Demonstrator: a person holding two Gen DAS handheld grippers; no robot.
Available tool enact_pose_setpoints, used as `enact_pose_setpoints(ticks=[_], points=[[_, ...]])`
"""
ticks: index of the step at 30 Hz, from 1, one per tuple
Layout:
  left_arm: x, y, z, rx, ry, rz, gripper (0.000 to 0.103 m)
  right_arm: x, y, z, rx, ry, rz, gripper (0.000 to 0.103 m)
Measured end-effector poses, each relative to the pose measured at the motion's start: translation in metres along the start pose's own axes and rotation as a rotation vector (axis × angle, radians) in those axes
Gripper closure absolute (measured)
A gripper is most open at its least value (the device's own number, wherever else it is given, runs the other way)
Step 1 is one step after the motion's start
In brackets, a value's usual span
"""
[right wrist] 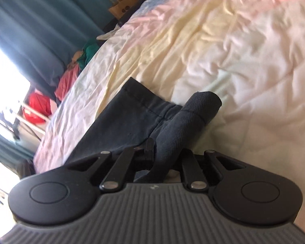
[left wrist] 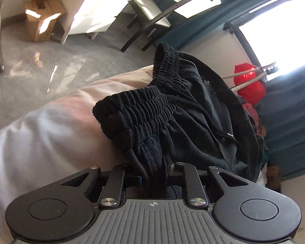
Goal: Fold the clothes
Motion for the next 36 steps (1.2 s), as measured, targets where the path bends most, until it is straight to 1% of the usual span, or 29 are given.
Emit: enact_pose_setpoints(ticks=[1, 2, 3, 4, 5, 6, 8, 10, 13, 15, 19, 21, 23, 26, 29, 34, 36], points=[[0.001, 0.003, -0.006, -0.026, -0.046, 0.003, 0.061, 0.000, 0.001, 0.002, 0.006, 0.021, 0.000, 0.085], [0.002, 0.008, -0.013, -0.059, -0.097, -0.003, 0.051, 0.000, 0.003, 0.005, 0.009, 0.041, 0.001, 0.075], [0.003, 0.015, -0.021, -0.098, -0.151, -0.014, 0.034, 0.001, 0.009, 0.008, -0.002, 0.056, 0.005, 0.069], [0.005, 0.021, -0.029, -0.136, -0.205, -0.025, 0.022, 0.000, 0.015, 0.012, -0.012, 0.069, 0.005, 0.048], [0.007, 0.028, -0.038, -0.163, -0.264, -0.046, 0.020, 0.002, 0.024, 0.017, -0.009, 0.086, -0.013, 0.025], [0.010, 0.036, -0.049, -0.180, -0.327, -0.075, 0.018, 0.003, 0.032, 0.023, -0.008, 0.106, -0.031, 0.016], [0.014, 0.048, -0.073, -0.192, -0.419, -0.125, 0.014, 0.006, 0.047, 0.038, -0.021, 0.158, -0.072, 0.014], [0.019, 0.058, -0.097, -0.185, -0.484, -0.167, 0.008, 0.013, 0.063, 0.061, -0.070, 0.221, -0.087, 0.014], [0.030, 0.070, -0.136, -0.134, -0.549, -0.217, 0.005, 0.025, 0.087, 0.096, -0.144, 0.317, -0.108, 0.016], [0.040, 0.074, -0.165, -0.097, -0.597, -0.244, 0.005, 0.041, 0.103, 0.126, -0.202, 0.389, -0.103, 0.016], [0.069, 0.072, -0.228, -0.074, -0.729, -0.293, 0.004, 0.080, 0.129, 0.182, -0.342, 0.505, -0.061, 0.016], [0.082, 0.067, -0.251, -0.036, -0.755, -0.293, 0.004, 0.100, 0.138, 0.205, -0.395, 0.554, -0.049, 0.016], [0.095, 0.061, -0.270, -0.007, -0.766, -0.288, 0.004, 0.125, 0.142, 0.226, -0.429, 0.610, -0.045, 0.016], [0.111, 0.048, -0.289, 0.005, -0.791, -0.286, 0.004, 0.157, 0.144, 0.248, -0.474, 0.678, -0.027, 0.016], [0.120, 0.038, -0.299, 0.003, -0.824, -0.297, 0.004, 0.181, 0.142, 0.259, -0.492, 0.726, -0.026, 0.017], [0.125, 0.023, -0.298, -0.021, -0.871, -0.337, 0.004, 0.212, 0.132, 0.254, -0.511, 0.756, -0.021, 0.017], [0.126, 0.015, -0.294, -0.026, -0.868, -0.331, 0.004, 0.221, 0.129, 0.248, -0.506, 0.781, -0.022, 0.017]])
Point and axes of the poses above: each gripper's, at about its wrist camera, not at the fingertips, and y roughly against the way its jaws point, z to its left, x to its underside, the point moved 2 cm from there along -y, roughly the way its jaws point, and after that the axes turned 9 degrees about -y, right-handed, at the moved point
